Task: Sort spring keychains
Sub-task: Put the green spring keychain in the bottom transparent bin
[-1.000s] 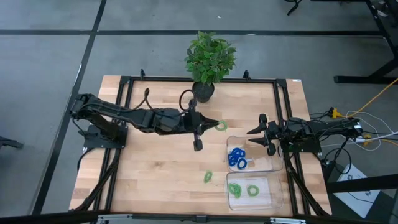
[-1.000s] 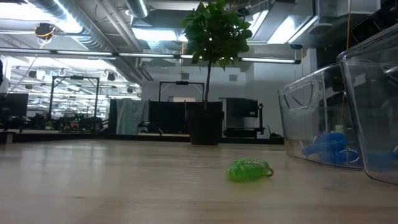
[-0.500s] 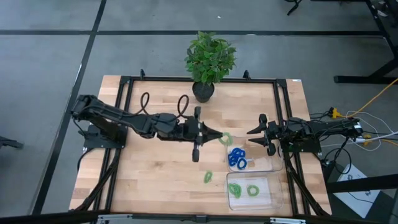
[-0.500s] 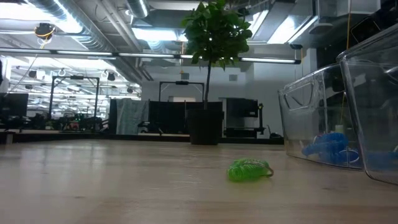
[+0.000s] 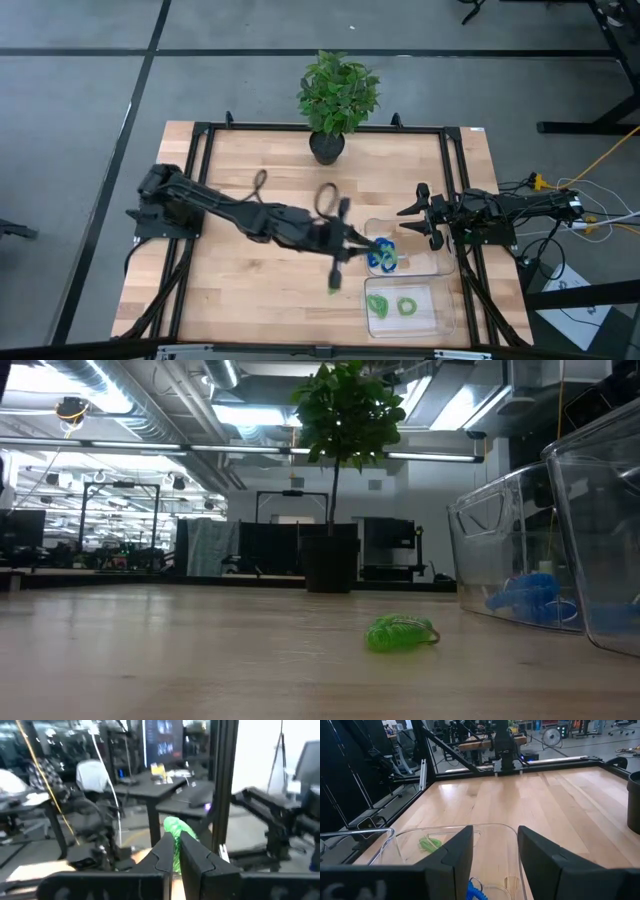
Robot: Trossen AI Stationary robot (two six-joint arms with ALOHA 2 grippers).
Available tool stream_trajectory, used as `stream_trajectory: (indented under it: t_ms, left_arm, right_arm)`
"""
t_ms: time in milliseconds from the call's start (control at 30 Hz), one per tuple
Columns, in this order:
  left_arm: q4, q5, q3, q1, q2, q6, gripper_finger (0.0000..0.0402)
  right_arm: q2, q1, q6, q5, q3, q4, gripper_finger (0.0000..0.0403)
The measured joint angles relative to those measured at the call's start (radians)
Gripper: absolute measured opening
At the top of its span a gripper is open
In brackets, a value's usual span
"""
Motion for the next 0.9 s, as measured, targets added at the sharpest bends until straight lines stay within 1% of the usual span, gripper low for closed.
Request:
stream_trajectory:
  t_ms: [200, 400, 567, 767, 900]
  left_arm:
    - [-0.097, 0.054, 0.187, -0.006, 0.149, 0.013, 0.0011]
    - [-0.153, 0.095, 0.311, -0.006, 0.265, 0.016, 0.0011]
    - [-0.157, 0.146, 0.355, -0.008, 0.312, 0.016, 0.0011]
    - [-0.155, 0.159, 0.356, -0.015, 0.326, 0.016, 0.0011]
    - [-0.169, 0.222, 0.353, -0.014, 0.346, 0.015, 0.0011]
  right_arm:
    - [0.000, 0.000, 0.000, 0.000, 0.000, 0.000, 0.0154]
    - [0.000, 0.000, 0.000, 0.000, 0.000, 0.000, 0.0154]
    - [0.000, 0.000, 0.000, 0.000, 0.000, 0.000, 0.0154]
    - [0.000, 0.000, 0.000, 0.000, 0.000, 0.000, 0.0154]
    - [0.000, 0.000, 0.000, 0.000, 0.000, 0.000, 0.0154]
